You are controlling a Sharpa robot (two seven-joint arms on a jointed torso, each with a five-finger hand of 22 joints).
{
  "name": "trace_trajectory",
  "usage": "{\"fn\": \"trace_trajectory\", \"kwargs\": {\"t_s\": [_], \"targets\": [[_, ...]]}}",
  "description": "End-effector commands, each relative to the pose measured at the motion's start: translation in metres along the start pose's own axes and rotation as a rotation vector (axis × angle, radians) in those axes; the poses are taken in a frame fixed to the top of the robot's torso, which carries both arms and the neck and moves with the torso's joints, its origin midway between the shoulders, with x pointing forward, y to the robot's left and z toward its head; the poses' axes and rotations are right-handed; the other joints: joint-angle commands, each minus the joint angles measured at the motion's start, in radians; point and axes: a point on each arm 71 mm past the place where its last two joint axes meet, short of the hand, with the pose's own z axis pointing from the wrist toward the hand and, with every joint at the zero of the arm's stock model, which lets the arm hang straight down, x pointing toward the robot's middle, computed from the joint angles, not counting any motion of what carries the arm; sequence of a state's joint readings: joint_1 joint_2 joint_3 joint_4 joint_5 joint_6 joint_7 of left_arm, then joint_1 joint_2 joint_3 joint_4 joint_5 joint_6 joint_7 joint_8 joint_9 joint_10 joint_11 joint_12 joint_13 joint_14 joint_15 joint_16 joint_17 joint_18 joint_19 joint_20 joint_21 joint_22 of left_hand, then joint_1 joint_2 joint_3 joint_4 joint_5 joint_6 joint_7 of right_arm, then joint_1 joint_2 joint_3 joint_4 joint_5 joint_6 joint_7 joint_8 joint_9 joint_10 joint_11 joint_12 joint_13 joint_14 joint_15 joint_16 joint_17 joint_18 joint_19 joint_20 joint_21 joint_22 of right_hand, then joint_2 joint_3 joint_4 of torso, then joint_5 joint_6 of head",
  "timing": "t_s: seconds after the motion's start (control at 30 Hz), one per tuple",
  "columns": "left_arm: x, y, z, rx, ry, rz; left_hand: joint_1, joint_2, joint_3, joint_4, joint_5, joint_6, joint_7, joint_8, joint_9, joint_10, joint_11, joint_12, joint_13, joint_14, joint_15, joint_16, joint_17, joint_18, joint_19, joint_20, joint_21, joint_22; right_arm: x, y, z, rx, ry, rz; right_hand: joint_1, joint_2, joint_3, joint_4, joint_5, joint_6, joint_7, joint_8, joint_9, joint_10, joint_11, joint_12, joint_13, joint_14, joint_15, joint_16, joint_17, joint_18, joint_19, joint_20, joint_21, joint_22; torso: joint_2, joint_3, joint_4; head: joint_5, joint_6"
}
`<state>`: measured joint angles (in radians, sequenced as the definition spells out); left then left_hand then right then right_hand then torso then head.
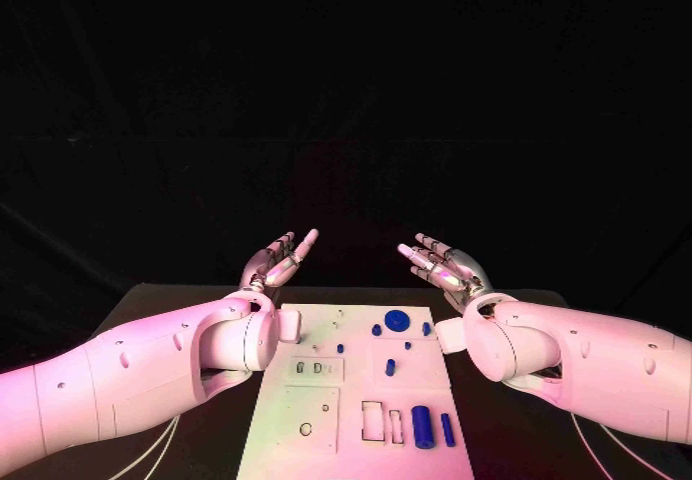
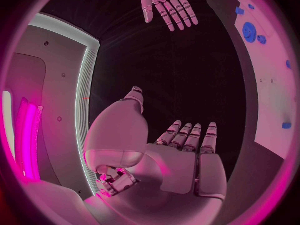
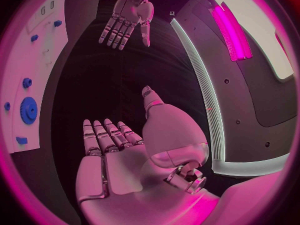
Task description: Assemble the parts on the task board
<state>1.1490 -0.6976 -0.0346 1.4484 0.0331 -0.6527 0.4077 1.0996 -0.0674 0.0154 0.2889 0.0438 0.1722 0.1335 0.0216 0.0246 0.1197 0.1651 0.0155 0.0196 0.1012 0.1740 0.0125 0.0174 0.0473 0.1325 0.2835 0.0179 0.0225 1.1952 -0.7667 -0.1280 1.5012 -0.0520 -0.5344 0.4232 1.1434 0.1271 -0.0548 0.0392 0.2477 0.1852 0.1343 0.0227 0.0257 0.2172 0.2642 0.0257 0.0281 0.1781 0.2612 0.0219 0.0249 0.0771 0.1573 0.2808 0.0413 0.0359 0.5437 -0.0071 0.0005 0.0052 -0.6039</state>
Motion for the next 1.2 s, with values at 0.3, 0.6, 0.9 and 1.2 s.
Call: {"fn": "trace_trajectory", "kwargs": {"t_s": [0.3,0.6,0.9,1.2], "targets": [[-0.015,-0.001,-0.004,-0.012,0.030,-0.030,0.077,0.027,0.011,0.004,0.004,0.176,0.099,0.042,0.024,0.170,0.042,0.037,0.020,0.180,0.030,0.045,0.024,0.042,0.118,0.010,0.040,0.021,-0.011,0.011,0.002,-0.119,0.157,-0.237,0.192,-0.012,0.059,-0.152,-0.016,0.383,0.154,0.070,0.034,0.490,-0.016,0.069,0.032,0.486,-0.034,0.076,0.033,0.052,0.251,0.011,0.138,0.064,0.003,-0.0020,0.0000,-0.005,-0.008],[-0.023,-0.005,-0.008,-0.009,0.064,-0.049,0.192,0.048,-0.002,-0.013,0.004,0.565,0.122,0.136,0.066,0.698,0.055,0.159,0.063,0.716,0.017,0.183,0.079,0.092,0.568,0.006,0.198,0.088,-0.017,0.012,0.004,-0.129,0.213,-0.382,0.208,-0.013,0.099,-0.208,-0.025,0.664,0.128,0.094,0.043,0.715,-0.053,0.075,0.036,0.756,-0.082,0.099,0.042,0.101,0.497,0.008,0.262,0.110,0.014,-0.0015,-0.0034,-0.006,-0.011],[-0.024,-0.013,-0.018,-0.019,0.174,-0.032,0.305,0.047,-0.007,-0.061,0.005,0.723,0.097,0.160,0.065,0.860,0.016,0.174,0.063,0.871,-0.027,0.191,0.092,0.139,0.714,-0.006,0.246,0.091,-0.017,0.017,0.009,-0.103,0.367,-0.648,0.182,-0.029,0.137,-0.257,-0.008,0.768,0.092,0.080,0.041,0.857,-0.100,0.070,0.034,0.934,-0.135,0.107,0.041,0.109,0.647,-0.035,0.314,0.114,0.042,0.0025,0.0022,-0.009,-0.015],[-0.027,-0.033,-0.037,0.005,0.226,-0.019,0.358,0.036,-0.030,-0.097,0.005,0.784,0.075,0.158,0.058,0.945,-0.009,0.167,0.068,0.950,-0.053,0.189,0.110,0.139,0.790,-0.033,0.267,0.088,-0.015,0.031,0.022,-0.088,0.411,-0.981,0.126,-0.078,0.155,-0.304,0.070,0.853,0.049,0.085,0.045,0.991,-0.148,0.063,0.044,1.097,-0.197,0.138,0.085,0.108,0.825,-0.103,0.420,0.157,0.100,0.0052,0.0056,-0.015,-0.018]]}}
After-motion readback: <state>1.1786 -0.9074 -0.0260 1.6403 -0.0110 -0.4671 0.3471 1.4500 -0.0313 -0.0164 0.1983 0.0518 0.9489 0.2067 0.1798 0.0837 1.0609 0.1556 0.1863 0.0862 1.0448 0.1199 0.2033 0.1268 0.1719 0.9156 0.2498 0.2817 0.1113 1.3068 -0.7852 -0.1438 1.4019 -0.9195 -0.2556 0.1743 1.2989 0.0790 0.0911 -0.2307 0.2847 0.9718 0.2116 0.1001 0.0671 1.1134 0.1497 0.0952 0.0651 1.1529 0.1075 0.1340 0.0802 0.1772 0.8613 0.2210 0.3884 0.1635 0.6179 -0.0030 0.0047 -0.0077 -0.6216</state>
